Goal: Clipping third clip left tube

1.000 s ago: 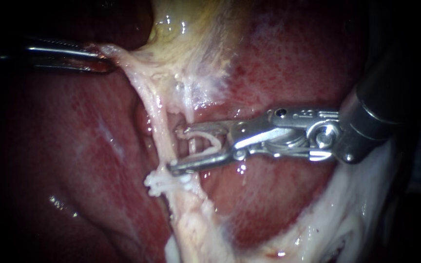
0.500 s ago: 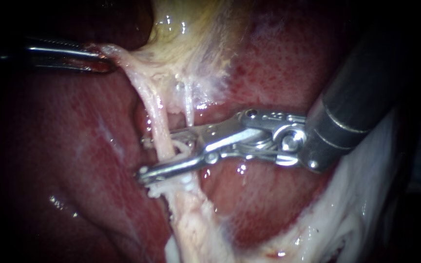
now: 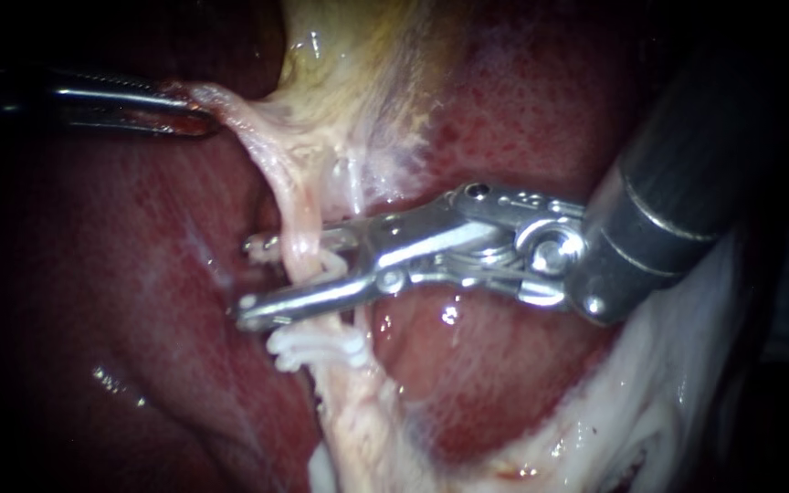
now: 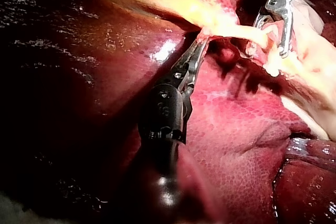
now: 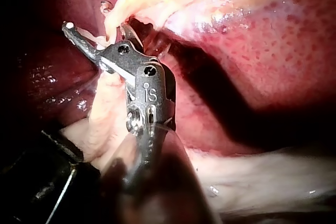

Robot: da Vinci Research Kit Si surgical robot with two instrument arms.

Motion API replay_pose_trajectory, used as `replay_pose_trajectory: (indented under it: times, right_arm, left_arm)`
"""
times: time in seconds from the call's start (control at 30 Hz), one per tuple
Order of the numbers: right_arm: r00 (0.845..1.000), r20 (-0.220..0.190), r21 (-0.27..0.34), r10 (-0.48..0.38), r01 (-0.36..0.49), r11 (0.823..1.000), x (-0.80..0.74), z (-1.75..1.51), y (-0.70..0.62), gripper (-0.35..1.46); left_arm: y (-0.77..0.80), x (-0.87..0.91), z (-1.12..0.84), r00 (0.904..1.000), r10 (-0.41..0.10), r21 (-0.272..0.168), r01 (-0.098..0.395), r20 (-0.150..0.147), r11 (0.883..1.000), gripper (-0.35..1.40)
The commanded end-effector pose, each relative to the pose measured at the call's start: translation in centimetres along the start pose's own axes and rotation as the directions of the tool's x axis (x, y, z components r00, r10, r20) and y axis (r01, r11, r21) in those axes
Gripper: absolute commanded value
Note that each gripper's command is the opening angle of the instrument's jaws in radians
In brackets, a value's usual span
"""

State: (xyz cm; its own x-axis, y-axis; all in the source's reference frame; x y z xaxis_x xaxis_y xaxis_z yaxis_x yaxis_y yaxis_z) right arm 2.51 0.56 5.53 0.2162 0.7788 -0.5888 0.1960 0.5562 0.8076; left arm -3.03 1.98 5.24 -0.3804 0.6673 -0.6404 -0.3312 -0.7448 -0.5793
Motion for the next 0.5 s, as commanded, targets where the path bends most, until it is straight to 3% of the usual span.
replay_pose_trajectory:
  times: [0.03, 0.33, 0.5]
  right_arm:
    - [1.000, 0.001, 0.001, 0.006, -0.006, 1.000, -0.01, -0.02, -0.01, 0.30]
    - [0.998, 0.002, 0.006, 0.064, -0.064, 0.998, -0.03, -0.10, -0.03, -0.33]
    - [0.985, 0.004, 0.009, 0.174, -0.174, 0.985, -0.07, -0.13, -0.05, -0.35]
  left_arm:
    - [0.00, 0.00, 0.00, 1.0000, 0.000, 0.000, 0.000, 0.000, 1.000, -0.35]
    - [0.00, 0.00, 0.00, 1.0000, 0.000, 0.000, 0.000, 0.000, 1.000, -0.35]
    - [0.00, 0.00, 0.00, 1.0000, 0.000, 0.000, 0.000, 0.000, 1.000, -0.35]
